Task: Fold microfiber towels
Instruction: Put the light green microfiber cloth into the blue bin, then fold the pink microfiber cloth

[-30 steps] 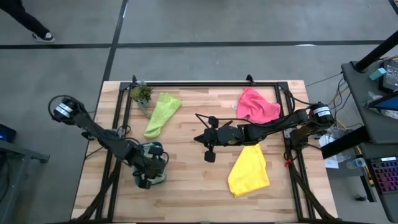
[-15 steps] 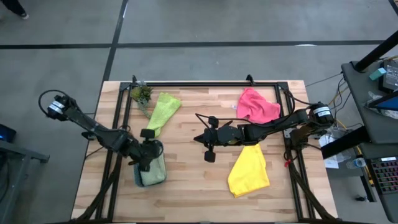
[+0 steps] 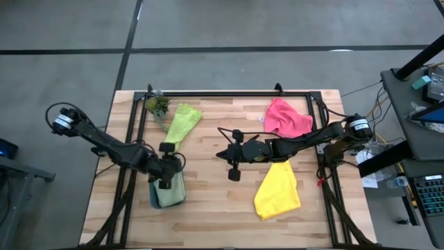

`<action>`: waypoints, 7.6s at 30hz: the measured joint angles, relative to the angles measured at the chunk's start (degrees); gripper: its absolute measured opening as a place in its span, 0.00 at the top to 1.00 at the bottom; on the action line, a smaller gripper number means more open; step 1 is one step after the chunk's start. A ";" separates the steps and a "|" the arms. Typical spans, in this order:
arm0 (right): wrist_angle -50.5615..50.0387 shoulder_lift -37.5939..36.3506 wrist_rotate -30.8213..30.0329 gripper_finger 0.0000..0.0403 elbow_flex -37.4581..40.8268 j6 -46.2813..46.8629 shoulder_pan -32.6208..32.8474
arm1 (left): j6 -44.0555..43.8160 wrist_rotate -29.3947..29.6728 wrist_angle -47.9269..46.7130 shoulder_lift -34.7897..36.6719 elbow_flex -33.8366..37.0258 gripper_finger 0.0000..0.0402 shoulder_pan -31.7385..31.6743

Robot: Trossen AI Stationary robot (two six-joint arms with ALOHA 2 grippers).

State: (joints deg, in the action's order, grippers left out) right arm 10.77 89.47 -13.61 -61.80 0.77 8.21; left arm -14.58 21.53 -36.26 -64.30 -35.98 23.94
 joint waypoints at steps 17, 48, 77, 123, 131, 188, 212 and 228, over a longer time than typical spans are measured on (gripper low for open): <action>-11.54 -0.17 -1.72 0.98 -0.09 0.40 -4.07 | 14.25 2.85 0.11 3.82 -13.72 0.82 -6.45; -41.73 -0.07 -3.78 0.74 6.11 42.11 -36.81 | 37.89 3.29 41.84 6.98 -0.51 0.82 -8.92; -19.62 0.84 -9.61 0.58 18.99 46.35 -36.76 | 37.43 3.26 44.82 5.82 -0.31 0.82 -9.75; -6.98 -25.53 18.56 0.98 13.27 8.87 -17.57 | 27.68 -5.25 52.25 -6.07 -0.38 0.38 -16.54; -7.02 -25.53 18.13 0.98 13.27 9.28 -17.57 | 21.36 -19.58 60.07 -17.06 -0.49 0.37 -22.28; -7.11 -25.53 18.00 0.98 13.29 7.38 -17.59 | 16.45 -22.71 74.31 -39.16 -2.98 0.37 -30.06; -36.43 -25.51 21.80 0.98 13.77 23.33 -10.58 | 16.49 -31.66 79.05 -40.67 -0.78 0.38 -30.10; -37.88 -25.51 16.15 0.98 15.21 33.13 -2.43 | 16.13 -24.38 79.37 -45.57 -9.09 0.38 -30.25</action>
State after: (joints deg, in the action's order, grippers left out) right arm -27.11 63.96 2.54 -46.59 33.90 5.78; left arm 1.55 -2.85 43.11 -109.87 -45.07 -6.31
